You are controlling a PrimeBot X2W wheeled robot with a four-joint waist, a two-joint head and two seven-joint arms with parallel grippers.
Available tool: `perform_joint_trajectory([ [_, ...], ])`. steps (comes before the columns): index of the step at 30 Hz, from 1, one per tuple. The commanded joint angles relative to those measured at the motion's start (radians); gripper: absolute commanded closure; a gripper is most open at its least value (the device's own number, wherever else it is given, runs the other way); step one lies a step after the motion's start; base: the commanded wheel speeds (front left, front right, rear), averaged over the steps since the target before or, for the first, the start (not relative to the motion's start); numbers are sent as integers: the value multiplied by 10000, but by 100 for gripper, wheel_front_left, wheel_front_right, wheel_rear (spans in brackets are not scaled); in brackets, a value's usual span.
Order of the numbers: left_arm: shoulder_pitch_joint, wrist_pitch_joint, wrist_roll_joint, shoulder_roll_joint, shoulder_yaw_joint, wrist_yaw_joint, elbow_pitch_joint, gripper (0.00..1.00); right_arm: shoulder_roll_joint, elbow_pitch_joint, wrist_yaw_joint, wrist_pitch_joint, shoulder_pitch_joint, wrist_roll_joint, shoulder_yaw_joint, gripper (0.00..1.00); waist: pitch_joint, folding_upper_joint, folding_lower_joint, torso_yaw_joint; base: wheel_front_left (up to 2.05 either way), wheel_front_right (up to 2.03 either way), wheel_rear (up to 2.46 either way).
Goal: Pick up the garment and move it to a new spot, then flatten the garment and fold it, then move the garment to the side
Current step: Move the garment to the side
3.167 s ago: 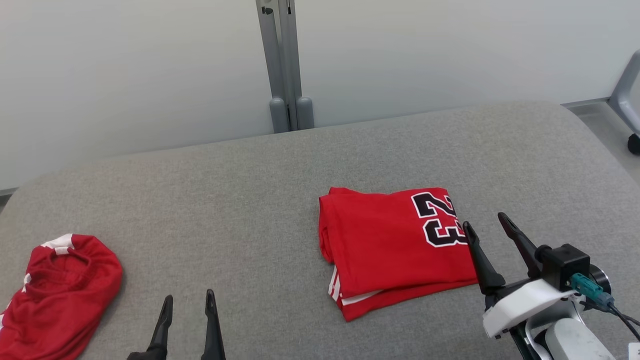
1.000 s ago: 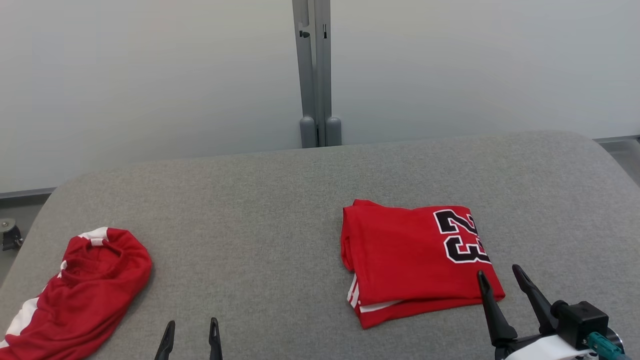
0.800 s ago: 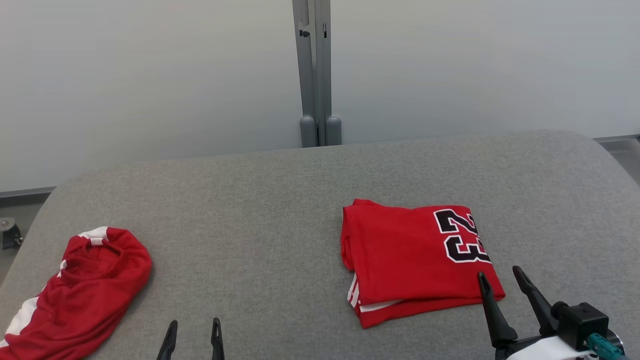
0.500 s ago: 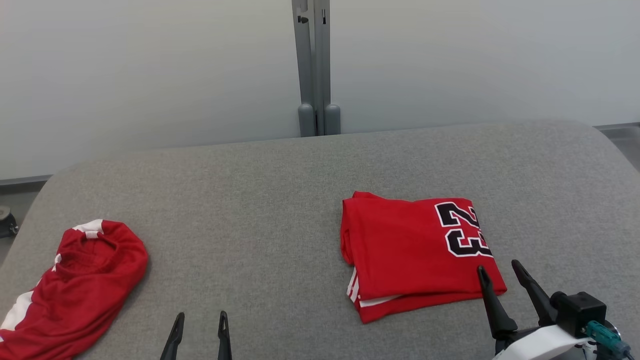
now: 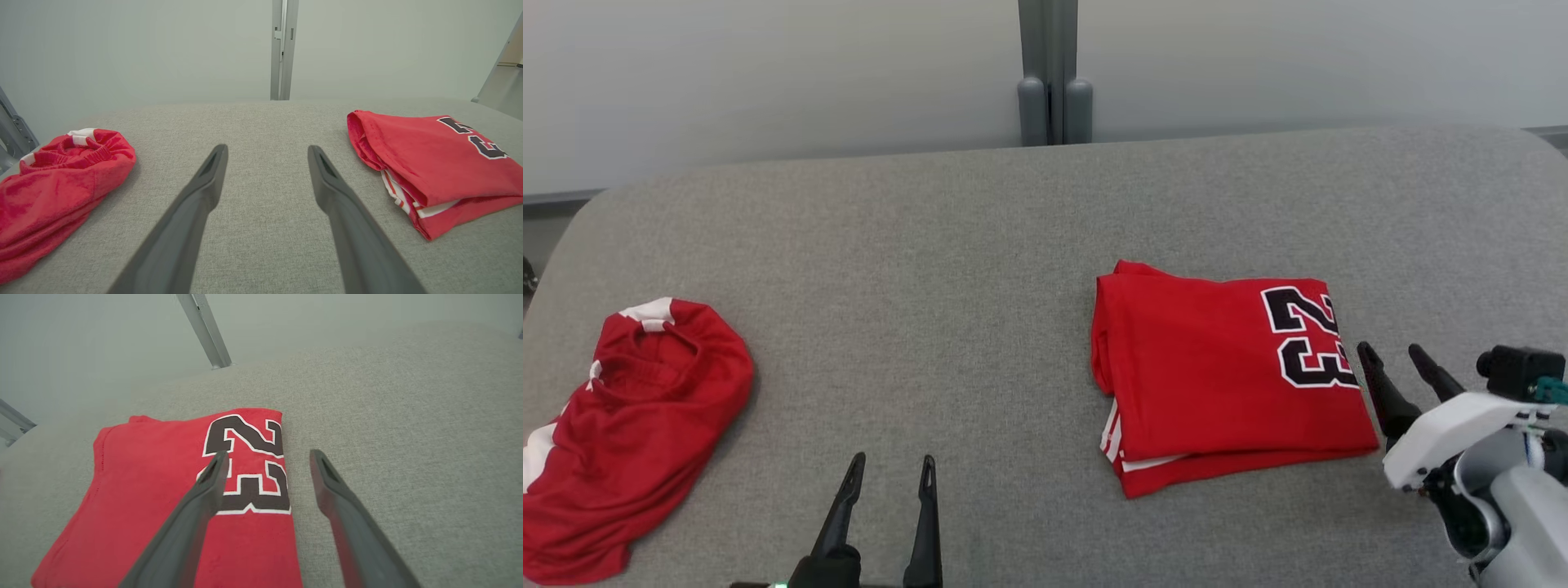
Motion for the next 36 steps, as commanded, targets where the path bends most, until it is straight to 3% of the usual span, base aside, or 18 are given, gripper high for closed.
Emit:
perform_joint_trajectory([
  [1,-282,-32,8,22,-67,25,-3,0,-237,130,-16,274,-322,318,106,0,538,-1,0,199,0,0,0],
  [12,-1233,-32,197,22,-328,-194,162,0,-1299,953,-16,2477,-1554,2487,1248,0,1606,-1,0,503,0,0,0],
  [13,-1267,-32,215,22,-349,-209,180,0,-1327,1012,-16,2508,-1596,2585,1356,13,1677,-1,0,509,0,0,0],
  [14,-1321,-32,261,22,-365,-209,200,0,-1341,1041,-15,2472,-1658,2682,1502,52,1753,-1,0,511,0,0,0],
  [15,-1359,-32,278,22,-377,-216,200,0,-1353,1085,-16,2438,-1701,2760,1618,84,1823,-1,0,507,0,0,0],
  [16,-1408,-32,316,22,-396,-240,209,0,-1418,1116,-16,2470,-1728,2832,1824,100,1903,-1,0,512,0,0,0],
  [27,-1939,-31,692,45,-274,-435,-171,0,-3225,829,-19,1569,-3533,3039,2536,100,3245,-1,0,40,0,0,0],
  [36,-2953,-29,1444,473,-389,-529,-1346,0,-4630,1287,-18,1165,-5875,3064,2206,100,5313,-1,0,-720,0,0,0],
])
